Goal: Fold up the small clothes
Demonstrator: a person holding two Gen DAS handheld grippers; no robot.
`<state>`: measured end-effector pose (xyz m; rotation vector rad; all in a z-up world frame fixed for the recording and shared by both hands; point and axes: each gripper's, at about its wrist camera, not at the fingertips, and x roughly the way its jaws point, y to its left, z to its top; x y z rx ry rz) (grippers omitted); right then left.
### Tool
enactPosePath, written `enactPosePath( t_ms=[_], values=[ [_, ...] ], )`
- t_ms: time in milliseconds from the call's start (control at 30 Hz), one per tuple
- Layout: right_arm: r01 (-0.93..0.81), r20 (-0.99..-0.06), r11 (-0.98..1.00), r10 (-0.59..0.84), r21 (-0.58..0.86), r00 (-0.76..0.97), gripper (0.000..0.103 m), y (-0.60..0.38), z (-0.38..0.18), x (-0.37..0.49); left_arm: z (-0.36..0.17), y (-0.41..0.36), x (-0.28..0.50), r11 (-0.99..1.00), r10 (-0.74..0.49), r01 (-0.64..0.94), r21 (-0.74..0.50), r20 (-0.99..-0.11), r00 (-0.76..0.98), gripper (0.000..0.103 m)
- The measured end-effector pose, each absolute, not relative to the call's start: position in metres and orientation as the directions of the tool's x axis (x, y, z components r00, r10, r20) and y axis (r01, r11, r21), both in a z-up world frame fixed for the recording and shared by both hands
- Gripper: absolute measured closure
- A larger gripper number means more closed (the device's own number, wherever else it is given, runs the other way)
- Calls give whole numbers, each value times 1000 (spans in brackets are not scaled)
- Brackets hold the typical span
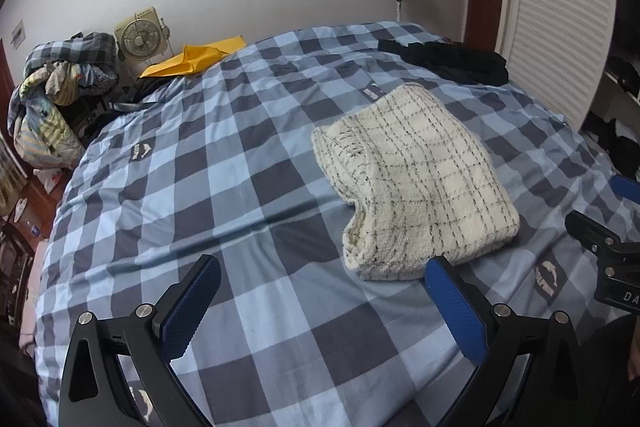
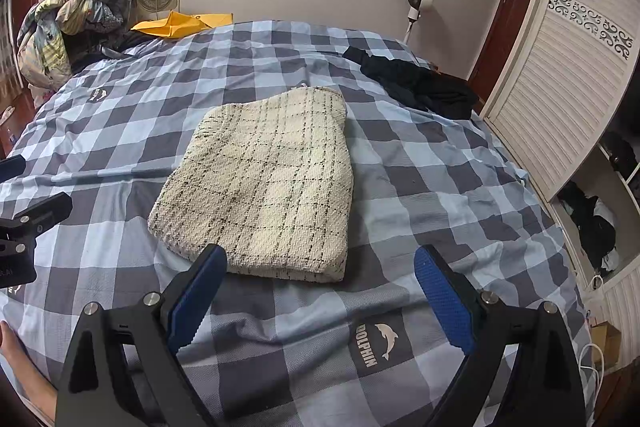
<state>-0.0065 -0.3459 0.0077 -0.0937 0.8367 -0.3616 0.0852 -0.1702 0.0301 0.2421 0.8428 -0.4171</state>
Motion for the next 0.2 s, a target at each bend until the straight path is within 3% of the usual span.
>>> enactPosePath(
  t_ms=[200],
  values=[
    [277, -709, 935, -349, -221, 613, 10, -346, 8, -6, 30, -168, 83, 894, -262, 446, 41, -759, 595, 0]
  ],
)
